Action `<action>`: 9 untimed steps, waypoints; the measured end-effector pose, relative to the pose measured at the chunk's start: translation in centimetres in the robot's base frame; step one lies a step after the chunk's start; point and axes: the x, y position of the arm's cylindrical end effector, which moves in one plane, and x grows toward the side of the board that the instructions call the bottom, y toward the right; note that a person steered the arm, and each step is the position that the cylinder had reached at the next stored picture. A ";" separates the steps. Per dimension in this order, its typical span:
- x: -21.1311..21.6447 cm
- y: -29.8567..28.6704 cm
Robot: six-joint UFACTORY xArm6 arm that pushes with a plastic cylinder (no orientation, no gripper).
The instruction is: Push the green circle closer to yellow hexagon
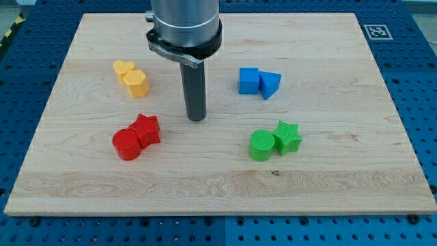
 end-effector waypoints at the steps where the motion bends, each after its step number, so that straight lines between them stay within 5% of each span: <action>1: -0.1 0.0; 3: -1.7 8.7; 5: 2.2 19.5; 9: 5.4 14.5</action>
